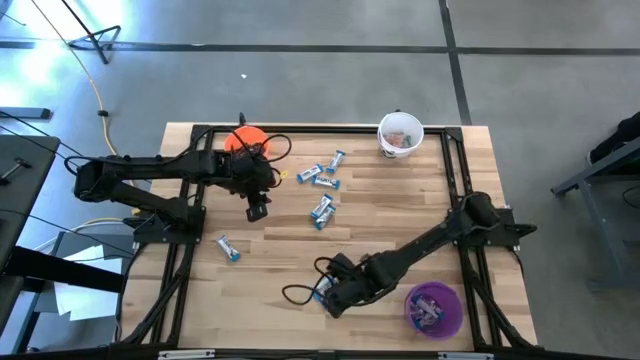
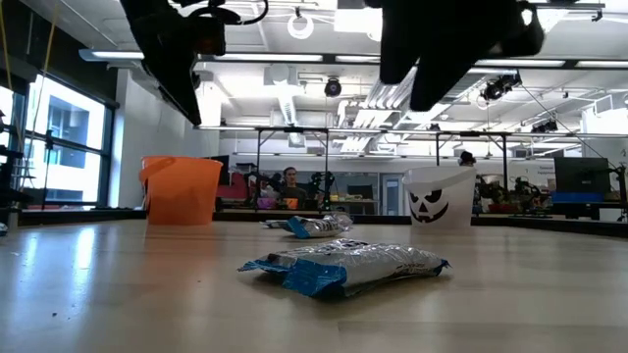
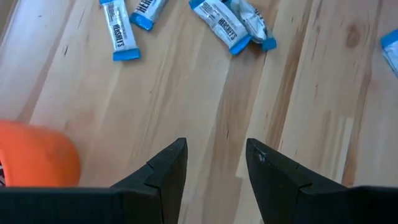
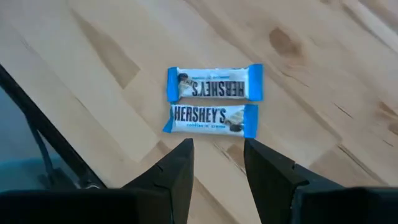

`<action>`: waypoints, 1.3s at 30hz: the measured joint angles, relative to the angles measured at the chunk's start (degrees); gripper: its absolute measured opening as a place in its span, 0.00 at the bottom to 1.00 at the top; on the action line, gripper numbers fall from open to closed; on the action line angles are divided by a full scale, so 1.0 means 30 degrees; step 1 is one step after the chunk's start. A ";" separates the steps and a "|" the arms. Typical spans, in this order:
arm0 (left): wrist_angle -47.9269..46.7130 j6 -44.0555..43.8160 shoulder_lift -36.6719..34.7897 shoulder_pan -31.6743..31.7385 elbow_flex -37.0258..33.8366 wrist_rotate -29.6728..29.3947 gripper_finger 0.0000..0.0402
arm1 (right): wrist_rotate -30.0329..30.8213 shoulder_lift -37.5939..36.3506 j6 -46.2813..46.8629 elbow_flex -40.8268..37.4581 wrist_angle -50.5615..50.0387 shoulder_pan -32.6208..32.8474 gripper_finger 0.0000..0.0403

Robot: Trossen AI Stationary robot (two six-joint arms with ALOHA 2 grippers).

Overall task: Sort candy
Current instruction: Put the white chocolate into the violet bucket

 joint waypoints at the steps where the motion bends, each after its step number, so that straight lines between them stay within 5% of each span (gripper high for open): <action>1: 0.0000 0.0021 0.0000 0.0003 0.0000 0.0000 0.38 | -0.0199 0.0160 -0.0563 0.0000 0.0251 0.0000 0.33; 5: -0.0409 0.0028 0.0000 0.0003 0.0000 0.0000 0.38 | -0.1142 0.0752 -0.1615 0.0000 0.0759 -0.0051 0.33; 9: -0.1156 -0.0526 -0.0007 -0.0004 0.0000 0.0000 0.38 | -0.2472 0.0841 0.3571 0.0000 0.0271 -0.0427 0.33; 15: -0.1304 -0.2041 -0.0015 -0.0019 0.0000 0.0000 0.38 | 0.0891 0.0839 1.2855 0.0000 0.0356 -0.0281 0.33; 24: -0.1537 -0.2676 -0.0015 -0.0019 0.0000 0.0000 0.38 | 0.3009 0.1194 1.8945 0.0000 0.0751 0.1141 0.33; 33: -0.1698 -0.0189 -0.0022 0.0262 0.0000 0.0000 0.38 | 0.2166 0.3535 1.9284 0.0000 0.5711 0.0520 0.33; 39: -0.2063 0.1257 -0.0269 0.0812 -0.0007 0.0000 0.38 | 0.1617 0.4074 1.9466 0.0000 0.5735 0.0342 0.33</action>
